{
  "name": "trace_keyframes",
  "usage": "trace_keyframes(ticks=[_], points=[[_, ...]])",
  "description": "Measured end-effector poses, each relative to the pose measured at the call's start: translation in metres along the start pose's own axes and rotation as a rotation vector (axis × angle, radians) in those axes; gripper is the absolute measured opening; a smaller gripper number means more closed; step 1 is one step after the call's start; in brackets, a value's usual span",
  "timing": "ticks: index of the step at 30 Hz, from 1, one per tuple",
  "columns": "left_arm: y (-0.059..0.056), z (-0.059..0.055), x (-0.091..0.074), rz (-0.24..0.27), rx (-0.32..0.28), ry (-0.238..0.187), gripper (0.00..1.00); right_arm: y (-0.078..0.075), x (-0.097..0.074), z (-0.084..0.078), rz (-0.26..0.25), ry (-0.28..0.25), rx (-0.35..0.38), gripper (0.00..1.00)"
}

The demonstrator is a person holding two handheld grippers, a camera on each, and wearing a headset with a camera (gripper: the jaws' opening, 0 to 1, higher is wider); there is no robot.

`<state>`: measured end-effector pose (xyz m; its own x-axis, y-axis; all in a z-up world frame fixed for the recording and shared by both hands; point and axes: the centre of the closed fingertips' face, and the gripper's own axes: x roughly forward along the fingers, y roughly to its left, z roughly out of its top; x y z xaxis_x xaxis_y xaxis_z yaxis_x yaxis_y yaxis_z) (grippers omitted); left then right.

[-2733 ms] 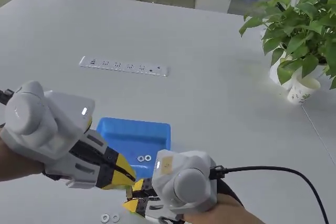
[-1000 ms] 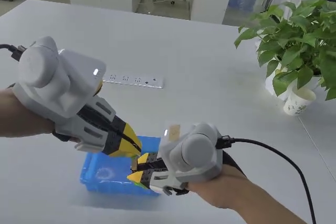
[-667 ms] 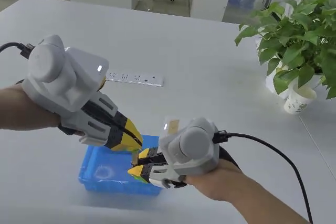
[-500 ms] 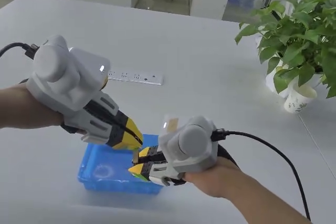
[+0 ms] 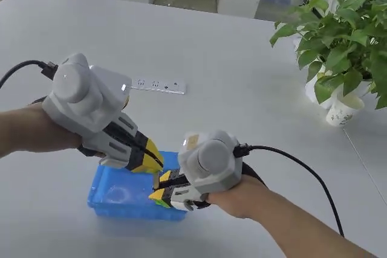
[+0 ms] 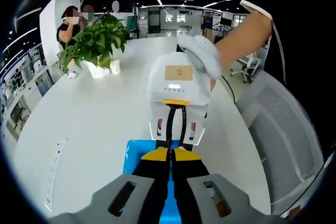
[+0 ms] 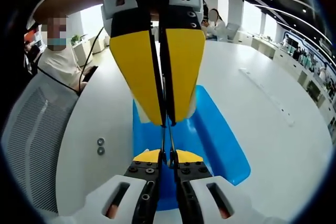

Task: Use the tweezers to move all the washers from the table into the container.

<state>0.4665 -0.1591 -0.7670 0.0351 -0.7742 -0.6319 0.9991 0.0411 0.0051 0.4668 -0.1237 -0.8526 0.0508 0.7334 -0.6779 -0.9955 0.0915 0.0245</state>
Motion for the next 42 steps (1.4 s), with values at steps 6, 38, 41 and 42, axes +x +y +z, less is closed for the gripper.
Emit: trace_keyframes(ticks=[6,38,41,42], points=[[0.002,-0.002,0.002,0.001,-0.021,-0.009,0.03,-0.001,0.001,-0.005,0.002,0.016,0.013,0.10],[0.000,-0.005,0.006,-0.001,-0.025,-0.008,0.03,-0.001,0.005,-0.008,0.002,0.034,0.015,0.12],[0.000,-0.001,0.003,0.003,-0.025,-0.019,0.03,-0.001,0.003,-0.005,-0.001,0.025,0.015,0.12],[0.000,0.000,0.002,0.004,-0.024,-0.021,0.03,-0.001,0.002,-0.004,0.001,0.020,0.015,0.12]])
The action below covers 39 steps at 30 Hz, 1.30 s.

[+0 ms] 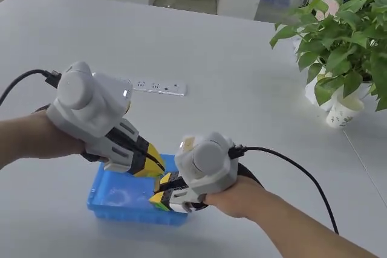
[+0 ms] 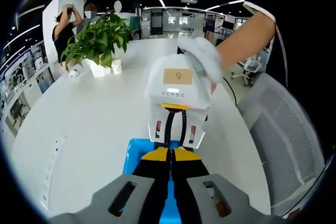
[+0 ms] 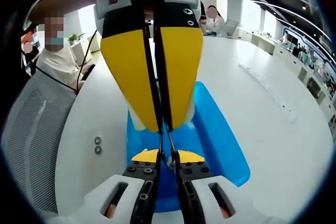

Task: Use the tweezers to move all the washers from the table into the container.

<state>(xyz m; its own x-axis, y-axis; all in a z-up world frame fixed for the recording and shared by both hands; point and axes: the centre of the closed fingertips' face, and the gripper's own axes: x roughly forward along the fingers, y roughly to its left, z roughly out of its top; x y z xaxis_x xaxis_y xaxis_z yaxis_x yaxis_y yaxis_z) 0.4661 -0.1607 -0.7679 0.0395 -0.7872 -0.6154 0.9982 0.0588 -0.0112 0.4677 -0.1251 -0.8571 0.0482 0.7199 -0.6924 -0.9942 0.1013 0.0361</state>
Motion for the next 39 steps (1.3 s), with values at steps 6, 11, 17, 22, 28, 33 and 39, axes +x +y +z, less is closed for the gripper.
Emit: trace_keyframes(ticks=[6,11,17,22,28,33,39], points=[[-0.003,0.006,-0.007,0.007,0.010,0.000,0.03,0.002,-0.005,0.007,-0.001,-0.025,-0.001,0.12],[-0.007,0.016,-0.015,0.026,0.029,-0.001,0.03,0.004,-0.014,0.017,-0.006,-0.057,-0.020,0.12],[-0.010,0.031,-0.025,0.049,0.060,0.001,0.03,0.007,-0.025,0.032,-0.021,-0.090,-0.033,0.12],[-0.013,0.036,-0.030,0.059,0.056,0.006,0.03,0.011,-0.030,0.037,-0.025,-0.091,-0.052,0.12],[-0.028,0.037,-0.036,0.058,0.043,0.020,0.03,0.027,-0.032,0.041,-0.006,-0.101,-0.060,0.12],[-0.039,0.035,-0.039,0.061,0.041,0.022,0.03,0.041,-0.031,0.043,0.003,-0.109,-0.068,0.11],[-0.054,0.029,-0.041,0.059,0.036,0.012,0.03,0.056,-0.028,0.041,0.016,-0.101,-0.088,0.11]])
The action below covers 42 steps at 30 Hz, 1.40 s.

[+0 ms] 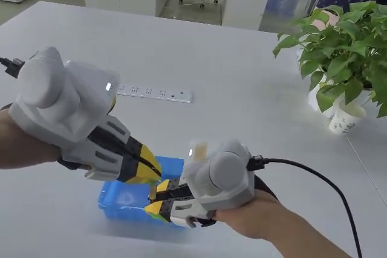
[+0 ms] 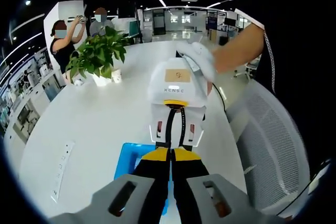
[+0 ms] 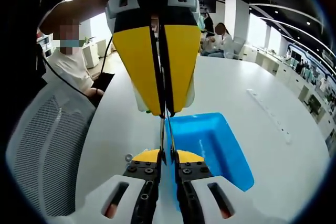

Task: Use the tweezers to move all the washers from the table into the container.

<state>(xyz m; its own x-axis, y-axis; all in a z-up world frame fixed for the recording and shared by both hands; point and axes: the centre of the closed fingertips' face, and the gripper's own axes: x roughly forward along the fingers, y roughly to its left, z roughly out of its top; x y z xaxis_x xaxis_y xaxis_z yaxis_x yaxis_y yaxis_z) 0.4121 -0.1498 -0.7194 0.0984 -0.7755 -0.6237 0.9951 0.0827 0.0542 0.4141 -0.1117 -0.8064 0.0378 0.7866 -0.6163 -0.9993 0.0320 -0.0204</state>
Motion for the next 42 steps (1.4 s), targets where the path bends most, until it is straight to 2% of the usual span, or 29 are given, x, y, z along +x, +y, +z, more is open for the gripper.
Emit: trace_keyframes(ticks=[7,24,42], points=[[-0.015,-0.008,0.000,0.007,-0.013,-0.008,0.03,0.015,0.006,-0.005,0.026,0.013,-0.013,0.11],[-0.049,-0.026,0.001,0.000,-0.037,-0.024,0.03,0.052,0.021,-0.014,0.039,-0.018,-0.027,0.11],[-0.060,-0.037,-0.003,0.016,-0.050,-0.052,0.03,0.063,0.032,-0.012,0.040,-0.035,-0.057,0.12]])
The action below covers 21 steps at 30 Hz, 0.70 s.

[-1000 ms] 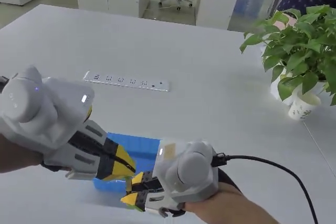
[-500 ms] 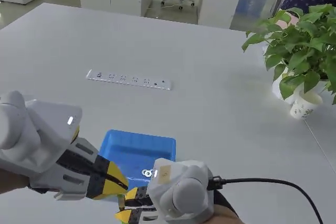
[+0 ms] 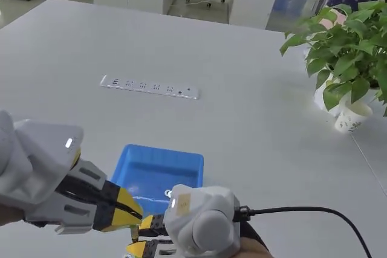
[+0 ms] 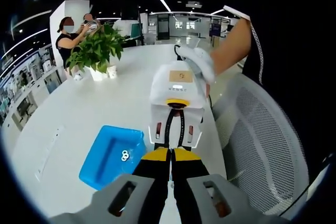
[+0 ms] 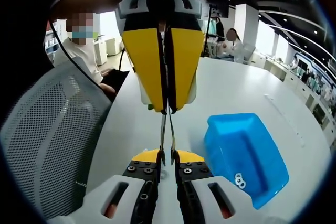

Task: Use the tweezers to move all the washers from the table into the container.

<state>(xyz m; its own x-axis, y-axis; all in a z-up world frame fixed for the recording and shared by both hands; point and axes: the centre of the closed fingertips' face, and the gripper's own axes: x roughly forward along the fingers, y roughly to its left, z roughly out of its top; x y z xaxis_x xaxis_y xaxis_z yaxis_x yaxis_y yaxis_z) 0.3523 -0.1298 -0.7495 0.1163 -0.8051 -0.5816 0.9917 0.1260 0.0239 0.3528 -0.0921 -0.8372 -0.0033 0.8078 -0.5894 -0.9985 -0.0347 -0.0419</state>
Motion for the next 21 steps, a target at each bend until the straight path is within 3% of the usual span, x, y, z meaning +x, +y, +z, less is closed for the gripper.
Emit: trace_keyframes(ticks=[10,21], points=[[-0.0056,-0.0057,0.0000,0.000,-0.013,-0.008,0.03,0.0075,0.0051,-0.0021,0.009,-0.031,0.026,0.12],[-0.0064,-0.0067,0.0040,-0.006,-0.031,-0.037,0.03,0.0094,0.0077,-0.0081,0.011,-0.016,0.006,0.12]])
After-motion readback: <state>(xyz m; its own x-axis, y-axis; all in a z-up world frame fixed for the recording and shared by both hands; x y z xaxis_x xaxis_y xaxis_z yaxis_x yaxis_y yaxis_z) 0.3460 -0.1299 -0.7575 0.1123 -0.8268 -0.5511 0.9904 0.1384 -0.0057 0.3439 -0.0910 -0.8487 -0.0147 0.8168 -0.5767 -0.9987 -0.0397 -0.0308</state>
